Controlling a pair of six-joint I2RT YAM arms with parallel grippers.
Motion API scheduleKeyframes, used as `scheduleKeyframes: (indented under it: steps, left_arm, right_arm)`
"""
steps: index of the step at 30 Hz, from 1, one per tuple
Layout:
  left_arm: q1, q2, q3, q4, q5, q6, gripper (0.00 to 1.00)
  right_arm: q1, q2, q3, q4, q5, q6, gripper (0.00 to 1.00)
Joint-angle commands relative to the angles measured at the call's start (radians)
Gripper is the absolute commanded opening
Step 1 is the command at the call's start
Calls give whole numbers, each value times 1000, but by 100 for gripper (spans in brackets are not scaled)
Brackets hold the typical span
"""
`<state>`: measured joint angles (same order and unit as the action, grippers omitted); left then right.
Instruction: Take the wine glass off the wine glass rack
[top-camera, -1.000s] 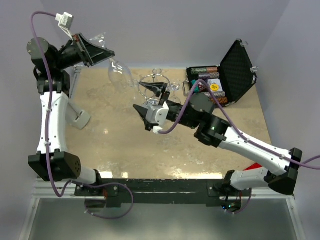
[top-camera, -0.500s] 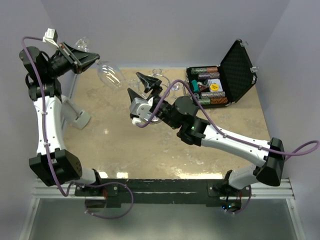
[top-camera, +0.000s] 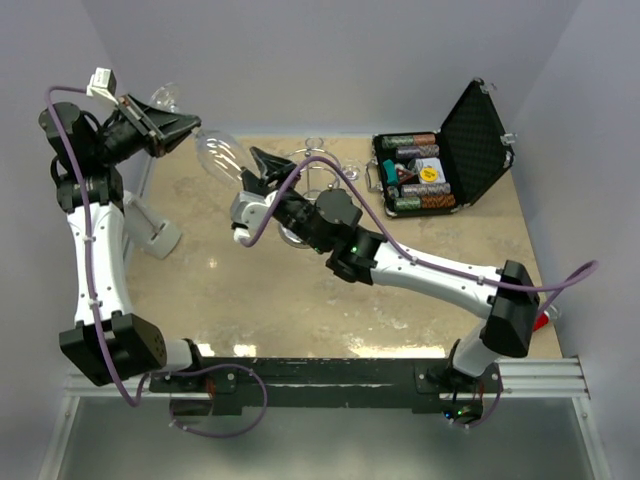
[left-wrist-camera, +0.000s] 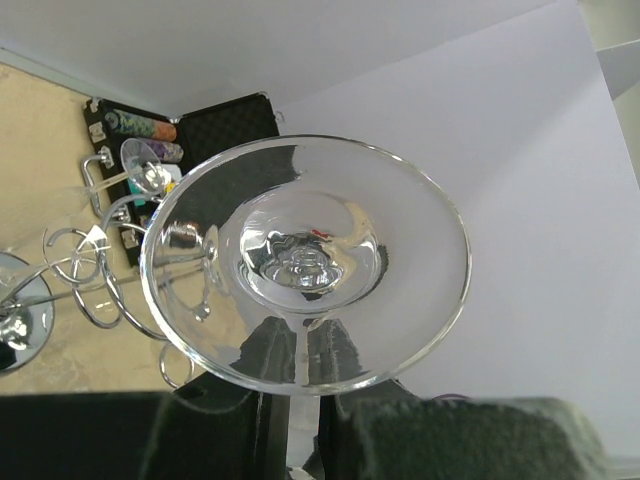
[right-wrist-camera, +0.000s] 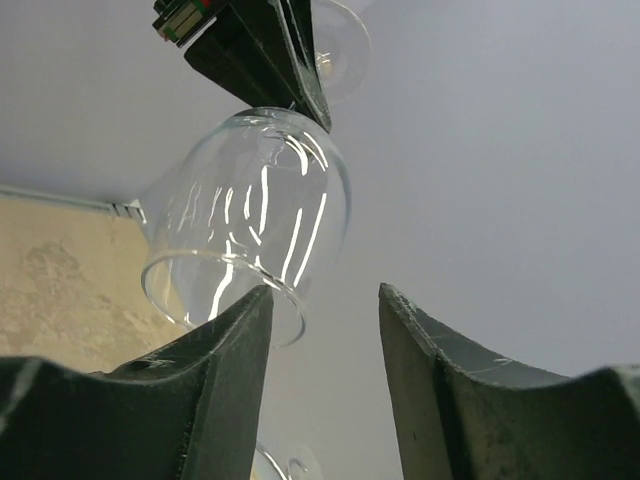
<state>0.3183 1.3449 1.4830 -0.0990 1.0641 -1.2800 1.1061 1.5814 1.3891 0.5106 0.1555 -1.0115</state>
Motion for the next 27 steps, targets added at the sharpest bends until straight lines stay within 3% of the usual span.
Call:
scheduleKeyframes:
  steps: [1, 6, 10, 17, 18, 22, 24, 27]
  left_arm:
    - [4, -35, -9, -24, -16, -65, 0]
    - [10, -24, -15, -44, -24, -56, 0]
    - [13, -21, -27, -45, -23, -61, 0]
    - [13, -27, -35, -90, -35, -48, 0]
    - [18, -29, -32, -129, -44, -35, 7]
    - [39, -44, -44, -200, -67, 17, 69]
    - [51, -65, -69, -206, -69, 36, 80]
    - [64, -101, -113, -211, -75, 64, 85]
  right_arm:
    - [5, 32, 67, 121, 64, -21, 47]
    - [5, 34, 47, 173, 68, -39, 32]
    - [5, 35, 30, 215, 82, -47, 12]
    - [5, 64, 80, 200, 95, -53, 0]
    - [3, 69, 105, 181, 87, -47, 0]
    - [-14, 89, 224, 37, 104, 13, 0]
    - [-25, 94, 319, -50, 102, 65, 0]
    - [-46, 98, 401, -154, 95, 102, 0]
